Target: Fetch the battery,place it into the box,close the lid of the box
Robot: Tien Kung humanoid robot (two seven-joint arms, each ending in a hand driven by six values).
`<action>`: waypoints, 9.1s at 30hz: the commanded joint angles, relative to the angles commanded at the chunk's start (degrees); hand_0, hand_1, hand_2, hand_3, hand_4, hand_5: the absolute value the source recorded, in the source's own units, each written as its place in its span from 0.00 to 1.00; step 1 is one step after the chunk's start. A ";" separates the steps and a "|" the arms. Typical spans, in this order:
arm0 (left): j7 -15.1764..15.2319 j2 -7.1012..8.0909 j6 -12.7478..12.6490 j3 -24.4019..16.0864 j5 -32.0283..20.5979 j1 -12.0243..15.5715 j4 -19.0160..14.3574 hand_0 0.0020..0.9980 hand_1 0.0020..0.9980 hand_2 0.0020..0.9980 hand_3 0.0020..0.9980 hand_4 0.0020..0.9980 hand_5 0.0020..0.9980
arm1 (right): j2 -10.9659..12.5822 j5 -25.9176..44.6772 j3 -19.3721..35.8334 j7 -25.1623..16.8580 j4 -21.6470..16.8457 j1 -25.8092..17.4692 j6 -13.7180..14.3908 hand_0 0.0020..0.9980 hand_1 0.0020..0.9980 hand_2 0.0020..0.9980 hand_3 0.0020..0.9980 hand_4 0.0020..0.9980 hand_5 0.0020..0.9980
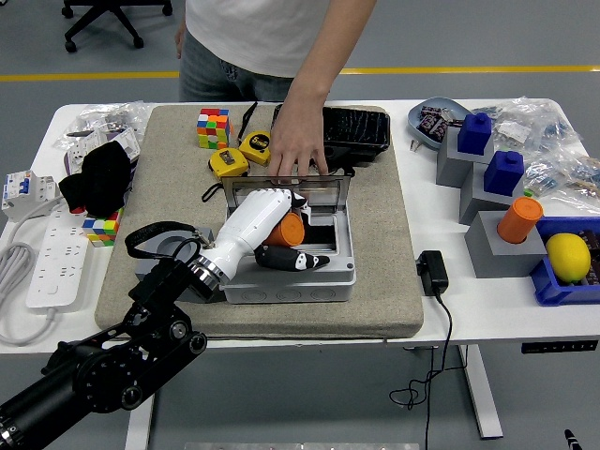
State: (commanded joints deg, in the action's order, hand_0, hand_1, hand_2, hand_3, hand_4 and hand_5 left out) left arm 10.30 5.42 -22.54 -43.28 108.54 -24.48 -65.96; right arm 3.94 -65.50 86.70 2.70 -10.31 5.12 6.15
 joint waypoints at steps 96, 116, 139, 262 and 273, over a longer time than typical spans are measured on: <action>-8.57 3.21 8.71 -10.69 14.95 -4.57 -7.50 1.00 1.00 1.00 0.94 1.00 1.00 | -0.15 -0.59 0.45 0.08 0.00 0.00 0.03 0.76 0.68 0.69 0.73 1.00 1.00; -9.37 3.86 10.11 -9.59 15.26 -3.59 -6.62 1.00 1.00 0.86 0.56 1.00 1.00 | -0.05 -0.37 0.18 0.11 0.00 -0.21 0.10 0.76 0.68 0.69 0.73 1.00 1.00; -5.31 4.35 6.19 -6.55 11.01 -1.61 -9.08 1.00 0.95 0.80 0.51 1.00 1.00 | -0.03 -0.04 0.17 0.03 0.00 -0.05 0.10 0.76 0.67 0.69 0.73 1.00 1.00; 2.08 0.13 9.92 -33.96 -27.22 15.52 -19.46 0.83 0.91 0.89 0.88 1.00 1.00 | -0.37 -1.57 1.78 0.17 0.00 -0.53 0.11 0.76 0.67 0.69 0.73 1.00 1.00; 2.05 -1.64 12.77 -37.18 -50.36 19.23 -19.49 0.83 0.90 0.88 0.86 1.00 1.00 | 0.22 -0.06 0.35 0.16 0.00 -0.06 -0.14 0.76 0.67 0.69 0.73 1.00 1.00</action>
State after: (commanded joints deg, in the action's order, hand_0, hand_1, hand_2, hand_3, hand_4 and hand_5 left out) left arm 12.34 3.77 -9.77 -80.46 58.18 -5.25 -85.45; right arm 4.16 -65.56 87.05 2.86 -10.31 5.06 6.01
